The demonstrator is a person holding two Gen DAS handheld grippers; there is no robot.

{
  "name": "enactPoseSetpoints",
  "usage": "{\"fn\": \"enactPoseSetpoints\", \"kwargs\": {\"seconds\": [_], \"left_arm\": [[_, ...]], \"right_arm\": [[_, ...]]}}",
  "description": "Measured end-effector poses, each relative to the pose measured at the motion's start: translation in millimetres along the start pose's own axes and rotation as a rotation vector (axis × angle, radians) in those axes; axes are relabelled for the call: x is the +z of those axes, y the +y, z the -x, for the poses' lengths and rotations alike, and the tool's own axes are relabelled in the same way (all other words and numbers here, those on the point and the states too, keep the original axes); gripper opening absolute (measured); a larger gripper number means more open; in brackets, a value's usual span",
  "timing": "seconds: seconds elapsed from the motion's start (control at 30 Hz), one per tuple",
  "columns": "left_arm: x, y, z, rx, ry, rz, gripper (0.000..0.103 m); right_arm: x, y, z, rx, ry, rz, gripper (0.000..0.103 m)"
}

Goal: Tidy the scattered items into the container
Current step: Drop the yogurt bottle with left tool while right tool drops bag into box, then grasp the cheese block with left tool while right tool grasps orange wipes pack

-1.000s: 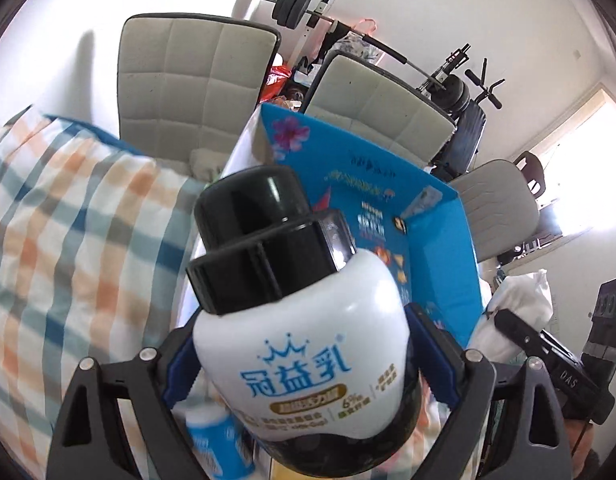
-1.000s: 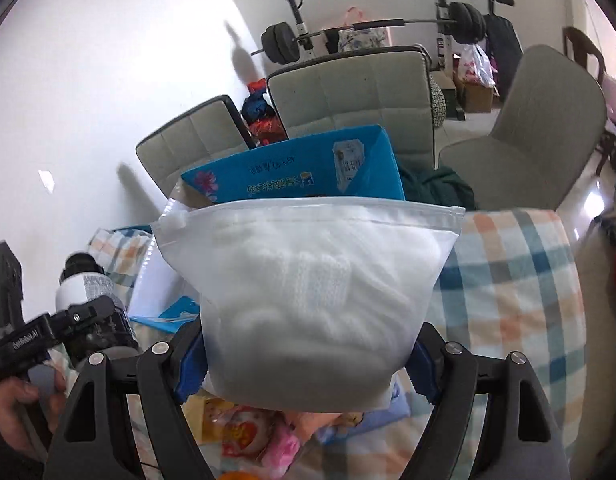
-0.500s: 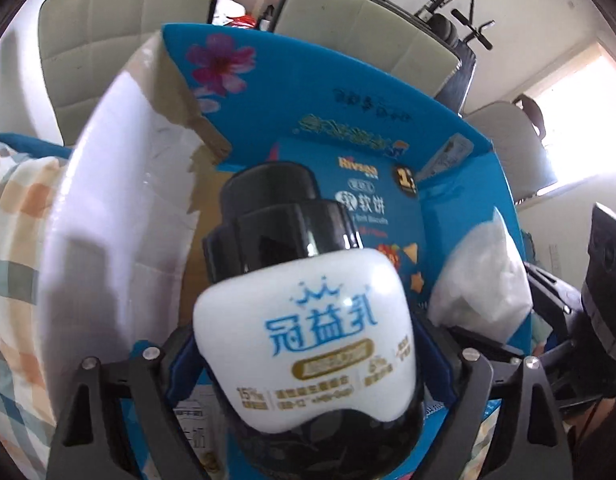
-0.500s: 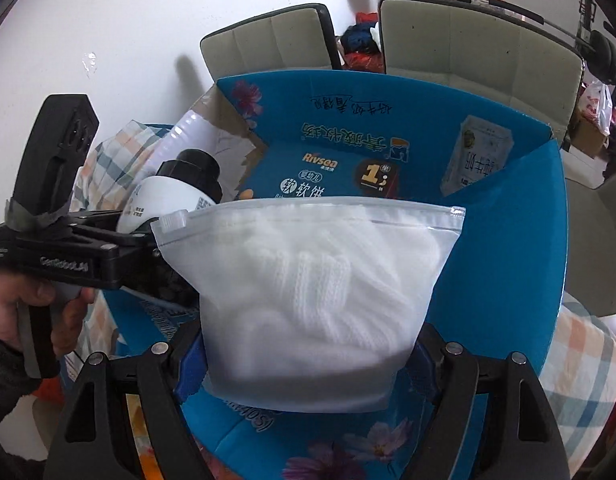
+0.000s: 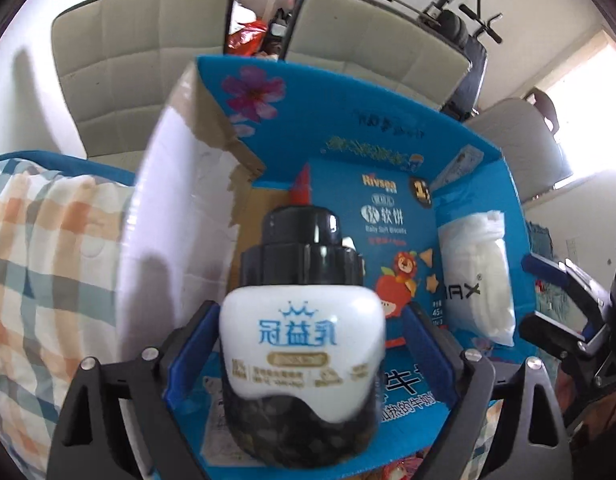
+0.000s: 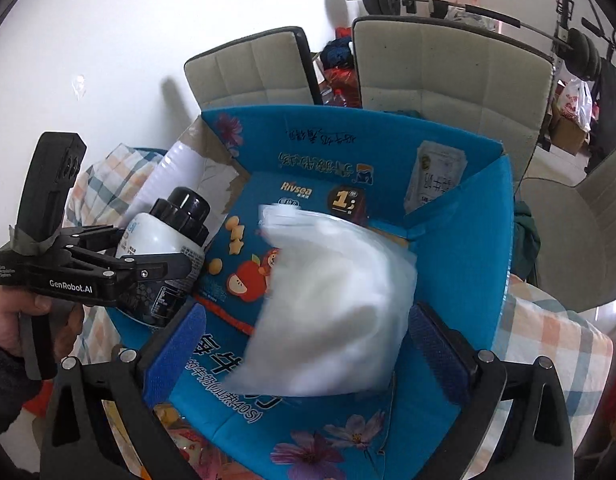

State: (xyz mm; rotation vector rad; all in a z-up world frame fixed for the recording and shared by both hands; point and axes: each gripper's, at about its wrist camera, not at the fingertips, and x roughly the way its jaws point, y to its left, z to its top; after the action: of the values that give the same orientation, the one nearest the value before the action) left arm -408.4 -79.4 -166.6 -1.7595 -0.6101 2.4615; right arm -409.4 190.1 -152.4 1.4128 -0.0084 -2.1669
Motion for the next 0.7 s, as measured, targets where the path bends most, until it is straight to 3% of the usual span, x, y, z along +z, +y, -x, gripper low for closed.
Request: {"fn": "enactPoseSetpoints", "kwargs": {"seconds": [0.13, 0.27, 0.37, 0.47, 0.57, 0.7], "left_arm": [[-7, 15, 35, -0.018, -0.054, 0.032, 0.092], [-44, 39, 66, -0.002, -0.09, 0.103, 0.094], [-86, 58, 69, 0.025, -0.071, 0.167, 0.097], [-127, 67, 50, 0.055, 0.0, 0.213, 0.097], [-153, 57, 44, 0.023, 0.015, 0.226, 0.097], [-162, 11, 26, 0.028, 0.06, 0.104, 0.097]], "right_arm": [[-11, 1, 30, 0.016, -0.071, -0.078, 0.103], [-40, 4, 61, 0.012, -0.116, -0.159, 0.103], [-71, 5, 75, -0.04, -0.138, -0.222, 0.103], [-106, 8, 76, -0.084, -0.12, -0.294, 0.103], [-139, 16, 68, -0.049, -0.087, -0.36, 0.103], [-171, 26, 52, -0.066, -0.061, -0.424, 0.103]]}}
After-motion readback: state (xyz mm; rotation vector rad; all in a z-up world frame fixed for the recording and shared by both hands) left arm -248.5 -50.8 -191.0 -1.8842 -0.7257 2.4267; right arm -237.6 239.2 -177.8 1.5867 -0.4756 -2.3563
